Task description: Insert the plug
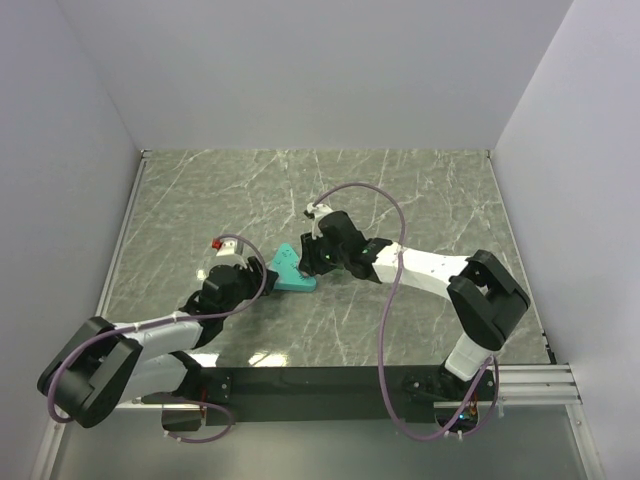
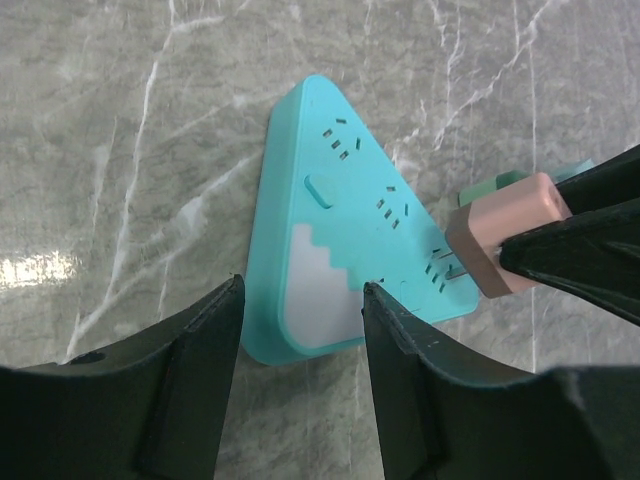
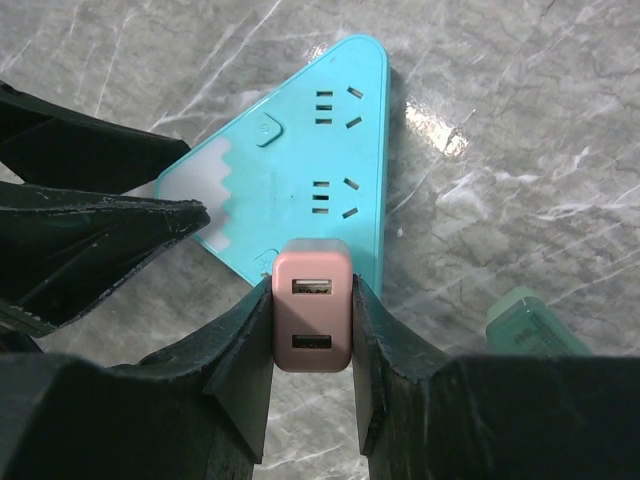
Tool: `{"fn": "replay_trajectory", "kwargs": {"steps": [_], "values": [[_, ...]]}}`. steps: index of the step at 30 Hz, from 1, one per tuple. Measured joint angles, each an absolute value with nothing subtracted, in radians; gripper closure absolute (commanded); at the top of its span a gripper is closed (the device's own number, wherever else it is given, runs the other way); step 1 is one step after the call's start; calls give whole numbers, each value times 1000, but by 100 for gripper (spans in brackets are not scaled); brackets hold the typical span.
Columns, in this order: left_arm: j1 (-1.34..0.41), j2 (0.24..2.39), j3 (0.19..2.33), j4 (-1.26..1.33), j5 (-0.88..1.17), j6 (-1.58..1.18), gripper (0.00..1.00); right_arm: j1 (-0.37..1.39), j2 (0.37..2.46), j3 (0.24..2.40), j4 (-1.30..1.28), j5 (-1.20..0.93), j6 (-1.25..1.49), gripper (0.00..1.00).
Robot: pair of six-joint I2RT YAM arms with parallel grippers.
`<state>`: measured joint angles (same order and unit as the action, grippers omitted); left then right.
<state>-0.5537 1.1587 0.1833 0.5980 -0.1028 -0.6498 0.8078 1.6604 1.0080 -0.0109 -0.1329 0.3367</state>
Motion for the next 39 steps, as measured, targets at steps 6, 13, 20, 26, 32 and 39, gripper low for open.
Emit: {"fn": "replay_trajectory", "kwargs": {"steps": [6, 13, 20, 26, 32, 39], "values": [[-561, 1176, 183, 596, -102, -650, 44, 814, 1664, 1008, -20, -119, 348, 100], [-564, 1194, 184, 601, -102, -651, 44, 818, 1673, 1008, -12, -112, 355, 100], [-564, 1196, 184, 606, -104, -651, 48, 826, 1674, 1008, -7, -93, 363, 100], [-564, 1200, 186, 617, -116, -651, 53, 836, 1673, 1008, -8, -69, 371, 100], [-565, 1201, 186, 622, -121, -651, 54, 845, 1666, 1005, -15, -45, 375, 100], [-569, 1201, 188, 619, -121, -651, 55, 856, 1650, 992, -25, -24, 378, 100]]}}
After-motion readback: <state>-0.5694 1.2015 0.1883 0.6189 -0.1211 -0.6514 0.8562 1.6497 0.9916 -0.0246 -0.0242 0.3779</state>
